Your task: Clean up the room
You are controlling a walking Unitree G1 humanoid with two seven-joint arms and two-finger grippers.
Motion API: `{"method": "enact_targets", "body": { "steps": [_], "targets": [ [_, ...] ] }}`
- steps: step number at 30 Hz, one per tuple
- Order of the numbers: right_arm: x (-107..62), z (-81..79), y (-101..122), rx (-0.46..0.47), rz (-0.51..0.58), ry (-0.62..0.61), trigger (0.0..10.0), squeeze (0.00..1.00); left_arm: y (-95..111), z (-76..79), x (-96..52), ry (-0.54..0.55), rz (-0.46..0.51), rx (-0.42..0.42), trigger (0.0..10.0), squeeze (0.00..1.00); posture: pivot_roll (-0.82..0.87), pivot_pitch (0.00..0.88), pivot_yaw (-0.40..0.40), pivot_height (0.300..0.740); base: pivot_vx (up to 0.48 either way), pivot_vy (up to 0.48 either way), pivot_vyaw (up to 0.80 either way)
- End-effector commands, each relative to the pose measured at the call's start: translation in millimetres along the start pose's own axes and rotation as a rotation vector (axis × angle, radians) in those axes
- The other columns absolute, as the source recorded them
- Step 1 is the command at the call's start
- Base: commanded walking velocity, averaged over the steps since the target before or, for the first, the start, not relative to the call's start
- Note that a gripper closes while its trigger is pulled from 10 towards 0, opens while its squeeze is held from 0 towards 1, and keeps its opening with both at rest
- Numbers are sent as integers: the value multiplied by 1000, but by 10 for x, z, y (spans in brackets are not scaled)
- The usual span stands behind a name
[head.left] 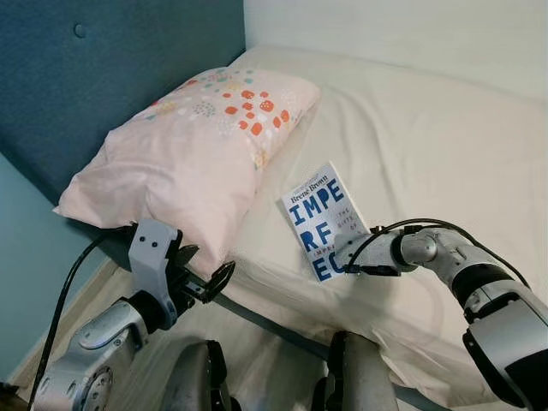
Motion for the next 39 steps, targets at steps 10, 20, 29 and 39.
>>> {"method": "enact_targets", "body": {
  "steps": [10, 20, 29, 39],
  "targets": [
    [-21, 98, 62, 406, 144, -101, 10000, 0, -14, -36, -5, 24, 10, -16, 10000, 0, 172, 332, 2, 574, 0, 0, 0],
    [-142, 26, -37, 676, 284, -124, 10000, 0, -64, 49, 23, -2, 1, -31, 10000, 0, 161, 318, 15, 574, 0, 0, 0],
    [-305, 93, -181, 853, 375, -197, 10000, 0, -66, -33, 51, 42, 8, -37, 10000, 0, 147, 310, 25, 574, 0, 0, 0],
    [-324, 473, -278, 1297, 467, -619, 10000, 0, -146, -413, 28, 301, 48, -136, 10000, 0, 137, 308, 31, 574, 0, 0, 0]
  ]
}}
Point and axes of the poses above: a point about 5 cm out from each wrist's last joint towards the gripper, its own x axis pointing out of the wrist towards the gripper, its own y axis along the axis of the wrist's last joint, z = x × y, the point moved 5 cm from there along x, pointing out of the wrist towards the gripper, and after that the axes turned 13 degrees about -x, right-handed, at the moved point
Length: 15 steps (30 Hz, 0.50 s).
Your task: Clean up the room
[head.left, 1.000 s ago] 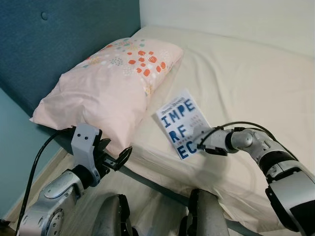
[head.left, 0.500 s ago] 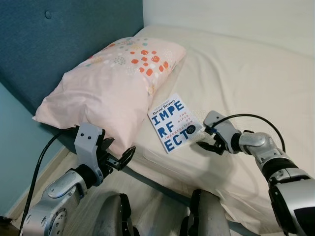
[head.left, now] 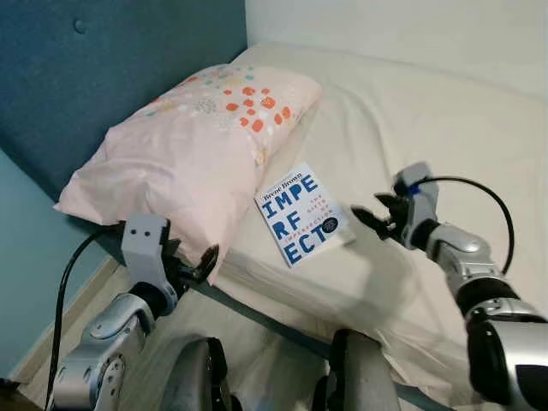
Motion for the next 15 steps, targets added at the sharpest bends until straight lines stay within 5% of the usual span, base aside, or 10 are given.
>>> {"method": "enact_targets", "body": {
  "steps": [1, 2, 4, 10, 11, 14, 15],
  "targets": [
    [-15, 39, -57, 82, -4, -53, 10000, 0, -96, -81, -38, 37, -27, -33, 10000, 0, 135, 309, 32, 574, 0, 0, 0],
    [-15, 39, -57, 82, -4, -53, 10000, 0, -96, -81, -38, 37, -27, -33, 10000, 0, 135, 309, 32, 574, 0, 0, 0],
    [33, -100, -178, 231, -28, -53, 10000, 0, -92, -76, -54, 38, -15, -76, 10000, 0, 137, 315, 39, 574, 0, 0, 0],
    [72, -321, -298, 372, -70, 19, 10000, 47, -68, -57, -62, 28, -1, -103, 10000, 0, 146, 319, 38, 574, 0, 0, 0],
    [69, -424, -359, 426, -127, 86, 10000, 463, -39, -44, -72, 14, 5, -113, 10000, 0, 145, 321, 36, 574, 0, 0, 0],
    [69, -424, -359, 426, -127, 86, 10000, 463, -39, -44, -72, 14, 5, -113, 10000, 0, 145, 321, 36, 574, 0, 0, 0],
    [56, -434, -378, 419, -154, 107, 10000, 1000, -27, -45, -76, 11, 8, -118, 10000, 0, 143, 321, 33, 574, 0, 0, 0]
  ]
}}
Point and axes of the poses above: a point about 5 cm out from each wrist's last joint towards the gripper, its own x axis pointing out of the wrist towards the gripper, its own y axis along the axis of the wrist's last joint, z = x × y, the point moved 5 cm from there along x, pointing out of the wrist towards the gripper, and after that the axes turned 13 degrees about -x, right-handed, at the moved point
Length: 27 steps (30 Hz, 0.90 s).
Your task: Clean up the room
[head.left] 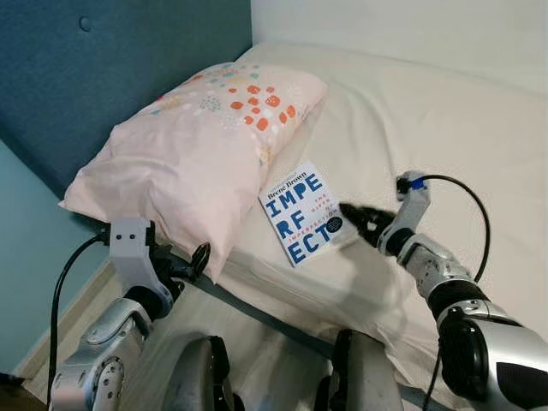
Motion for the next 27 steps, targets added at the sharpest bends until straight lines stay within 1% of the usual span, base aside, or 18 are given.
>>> {"method": "enact_targets", "body": {
  "steps": [1, 2, 3, 4, 5, 6, 7, 12, 13, 14, 15, 16, 20, 27],
  "targets": [
    [-39, 30, -77, -24, -73, 14, 10000, 1000, -21, -33, -43, 7, -14, -11, 10000, 0, 142, 324, 31, 574, 0, 0, 0],
    [-39, 30, -77, -24, -73, 14, 10000, 1000, -21, -33, -43, 7, -14, -11, 10000, 0, 142, 324, 31, 574, 0, 0, 0],
    [-59, 68, -71, -61, -105, 7, 10000, 1000, -19, -35, -43, 7, -13, -11, 10000, 0, 141, 324, 30, 574, 0, 0, 0],
    [-59, 68, -71, -61, -105, 7, 10000, 1000, -19, -35, -43, 7, -13, -11, 10000, 0, 141, 324, 30, 574, 0, 0, 0],
    [-73, 97, -63, -91, -128, 1, 10000, 1000, -19, -35, -42, 7, -13, -10, 10000, 0, 139, 325, 30, 574, 0, 0, 0],
    [-73, 97, -63, -91, -128, 1, 10000, 1000, -19, -35, -42, 7, -13, -10, 10000, 0, 139, 325, 30, 574, 0, 0, 0],
    [-83, 129, -37, -111, -142, -12, 10000, 0, -17, -37, -40, 9, -11, -9, 10000, 0, 138, 327, 29, 574, 0, 0, 0],
    [-90, 159, 12, -99, -146, -25, 10000, 0, -12, -52, -36, 19, -5, -9, 10000, 0, 138, 327, 28, 574, 0, 0, 0],
    [-91, 163, 24, -80, -147, -27, 9294, 0, -6, -63, -35, 25, -3, -6, 10000, 0, 139, 327, 27, 574, 0, 0, 0],
    [-91, 163, 24, -80, -147, -27, 9294, 0, -6, -63, -35, 25, -3, -6, 10000, 0, 139, 327, 27, 574, 0, 0, 0],
    [-91, 159, 32, -66, -148, -24, 1647, 0, 6, -74, -34, 29, 2, -6, 10000, 0, 139, 327, 25, 574, 0, 0, 0],
    [-90, 148, 39, -49, -146, -15, 0, 0, 18, -87, -34, 36, 6, -3, 10000, 0, 140, 327, 25, 574, 0, 0, 0],
    [-87, 131, 64, -30, -141, 1, 0, 0, 47, -112, -38, 47, 17, 2, 10000, 0, 141, 330, 22, 574, 0, 0, 0],
    [-83, 147, 93, -10, -138, -18, 0, 0, 59, -122, -38, 52, 21, 7, 10000, 0, 142, 333, 25, 574, 0, 0, 0]
  ]
}}
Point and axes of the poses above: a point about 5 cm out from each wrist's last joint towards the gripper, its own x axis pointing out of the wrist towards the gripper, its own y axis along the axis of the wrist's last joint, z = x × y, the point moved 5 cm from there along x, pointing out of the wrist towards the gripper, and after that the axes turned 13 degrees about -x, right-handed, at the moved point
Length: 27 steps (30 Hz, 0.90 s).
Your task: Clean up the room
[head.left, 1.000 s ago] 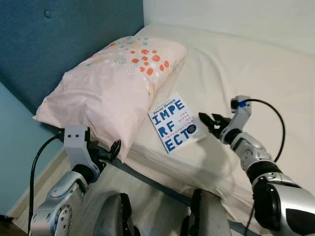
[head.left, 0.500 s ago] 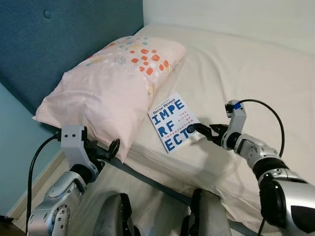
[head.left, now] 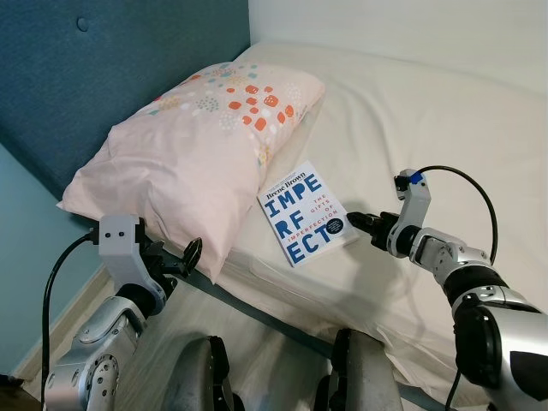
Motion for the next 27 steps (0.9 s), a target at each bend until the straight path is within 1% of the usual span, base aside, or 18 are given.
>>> {"method": "enact_targets", "body": {
  "steps": [1, 3, 6, 9, 10, 11, 12, 13, 14, 15, 16, 17, 18, 19, 21, 24, 26, 27],
  "targets": [
    [-23, 34, -70, 28, -25, -13, 0, 0, -12, -61, -28, 23, -7, 8, 10000, 0, 142, 333, 25, 574, 0, 0, 0],
    [-23, 39, -75, 23, -33, -18, 0, 0, -10, -60, -27, 23, -6, 9, 10000, 0, 142, 332, 24, 574, 0, 0, 0],
    [-42, 77, -93, -11, -68, -36, 0, 0, 7, -65, -20, 25, -2, 18, 10000, 0, 145, 332, 23, 574, 0, 0, 0],
    [-48, 85, -97, -20, -76, -37, 0, 0, 10, -67, -20, 26, -2, 19, 10000, 0, 145, 332, 23, 574, 0, 0, 0],
    [-57, 86, -104, -38, -90, -29, 0, 0, 13, -68, -21, 27, -1, 19, 10000, 0, 147, 331, 23, 574, 0, 0, 0],
    [-76, 80, -119, -85, -119, 0, 0, 0, 21, -67, -20, 26, 0, 20, 10000, 0, 148, 332, 23, 574, 0, 0, 0],
    [-76, 80, -119, -85, -119, 0, 0, 0, 21, -67, -20, 26, 0, 20, 10000, 0, 148, 332, 23, 574, 0, 0, 0],
    [-92, 73, -132, -120, -141, 25, 0, 0, 27, -65, -18, 25, 1, 20, 10000, 0, 149, 332, 24, 574, 0, 0, 0],
    [-129, 57, -149, -180, -179, 81, 0, 0, 32, -56, -15, 21, 0, 20, 10000, 0, 149, 331, 25, 574, 0, 0, 0],
    [-156, 47, -161, -216, -204, 118, 0, 0, 34, -50, -13, 17, 0, 21, 10000, 0, 149, 331, 25, 574, 0, 0, 0],
    [-156, 47, -161, -216, -204, 118, 0, 0, 34, -50, -13, 17, 0, 21, 10000, 0, 149, 331, 25, 574, 0, 0, 0],
    [-192, 47, -172, -258, -230, 153, 0, 0, 35, -42, -11, 13, -1, 21, 10000, 0, 149, 331, 26, 574, 0, 0, 0],
    [-192, 47, -172, -258, -230, 153, 0, 0, 35, -42, -11, 13, -1, 21, 10000, 0, 149, 331, 26, 574, 0, 0, 0],
    [-233, 63, -177, -300, -257, 179, 0, 0, 34, -33, -8, 9, -1, 20, 10000, 0, 148, 328, 27, 574, 0, 0, 0],
    [-287, 111, -164, -346, -282, 188, 0, 0, 34, -21, -3, 5, -2, 20, 10000, 0, 146, 326, 28, 574, 0, 0, 0],
    [-301, 137, -152, -358, -286, 179, 0, 0, 33, -18, 0, 3, -2, 20, 10000, 0, 145, 324, 29, 574, 0, 0, 0],
    [-345, 189, -121, -395, -290, 174, 0, 0, 26, 5, 7, -6, -4, 22, 10000, 0, 146, 321, 27, 574, 0, 0, 0],
    [-360, 182, -86, -405, -270, 195, 0, 0, 21, 22, 8, -14, -6, 23, 10000, 0, 146, 319, 26, 574, 0, 0, 0]
  ]
}}
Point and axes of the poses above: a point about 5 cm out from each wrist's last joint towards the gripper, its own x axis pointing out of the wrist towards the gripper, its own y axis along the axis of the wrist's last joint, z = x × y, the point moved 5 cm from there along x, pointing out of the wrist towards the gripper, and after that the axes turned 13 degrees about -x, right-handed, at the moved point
